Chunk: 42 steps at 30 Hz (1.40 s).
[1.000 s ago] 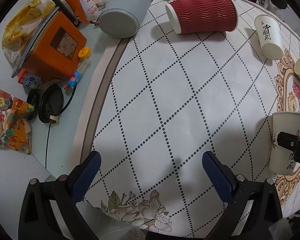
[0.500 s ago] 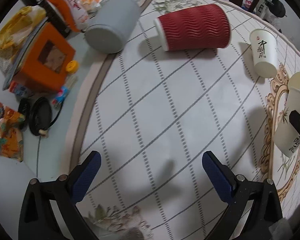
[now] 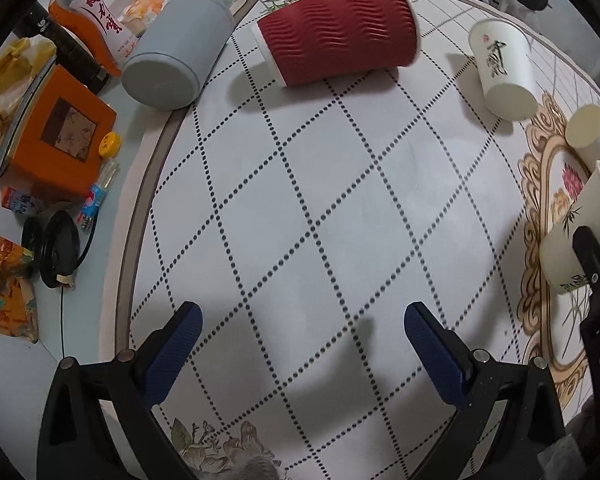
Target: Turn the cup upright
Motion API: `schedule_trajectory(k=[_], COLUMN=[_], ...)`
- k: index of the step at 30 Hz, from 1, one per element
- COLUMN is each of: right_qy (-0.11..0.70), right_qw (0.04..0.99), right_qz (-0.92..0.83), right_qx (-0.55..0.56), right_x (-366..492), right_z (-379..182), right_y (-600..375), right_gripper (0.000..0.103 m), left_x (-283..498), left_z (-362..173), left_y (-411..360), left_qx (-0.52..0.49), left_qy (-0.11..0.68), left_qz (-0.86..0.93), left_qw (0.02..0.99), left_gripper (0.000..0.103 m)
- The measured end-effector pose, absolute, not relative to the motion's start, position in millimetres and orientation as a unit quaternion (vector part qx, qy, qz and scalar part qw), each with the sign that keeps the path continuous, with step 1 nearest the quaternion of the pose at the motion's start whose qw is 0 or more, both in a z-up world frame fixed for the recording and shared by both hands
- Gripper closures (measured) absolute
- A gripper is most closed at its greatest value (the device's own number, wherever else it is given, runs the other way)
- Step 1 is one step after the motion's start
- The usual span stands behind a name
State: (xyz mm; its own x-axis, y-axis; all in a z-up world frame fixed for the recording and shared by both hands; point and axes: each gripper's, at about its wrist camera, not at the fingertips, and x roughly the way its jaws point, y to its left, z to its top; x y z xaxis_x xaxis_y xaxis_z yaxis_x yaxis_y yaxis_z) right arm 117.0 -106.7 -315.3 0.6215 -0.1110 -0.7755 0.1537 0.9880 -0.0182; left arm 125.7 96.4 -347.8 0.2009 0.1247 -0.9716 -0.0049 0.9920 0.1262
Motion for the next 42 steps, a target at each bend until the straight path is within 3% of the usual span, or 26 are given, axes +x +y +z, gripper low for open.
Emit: schedule_trajectory(k=[7, 10, 16, 22, 42], right_qy=[0.461, 0.463, 0.464, 0.464, 0.438], right_qw=[0.884, 0.883, 0.882, 0.879, 0.895], right_qz=[-0.071, -0.07, -0.075, -0.099, -0.084], right_qx=[0.035, 0.04, 0.038, 0.037, 0.021], right_x=[94, 84, 65, 43, -112], right_z=[-323, -319, -301, -264, -51], right_y=[-108, -113, -123, -142, -166], right_gripper=[0.036, 0.024, 0.018, 0.002, 0.001], left_x=[103, 96, 78, 49, -89], left_z=[-338, -329, -307, -270, -71], left_y=[89, 83, 76, 65, 57], left_qx=[0.064, 0.073, 0.085, 0.08, 0.042], left_qy=[0.624, 0.616, 0.598, 0.579, 0.474], left_qz=[0.038, 0.037, 0.043, 0.049, 0.029], left_qw=[0.778, 0.784, 0.796, 0.81, 0.879], left_gripper=[0.0, 0.0, 0.0, 0.0, 0.0])
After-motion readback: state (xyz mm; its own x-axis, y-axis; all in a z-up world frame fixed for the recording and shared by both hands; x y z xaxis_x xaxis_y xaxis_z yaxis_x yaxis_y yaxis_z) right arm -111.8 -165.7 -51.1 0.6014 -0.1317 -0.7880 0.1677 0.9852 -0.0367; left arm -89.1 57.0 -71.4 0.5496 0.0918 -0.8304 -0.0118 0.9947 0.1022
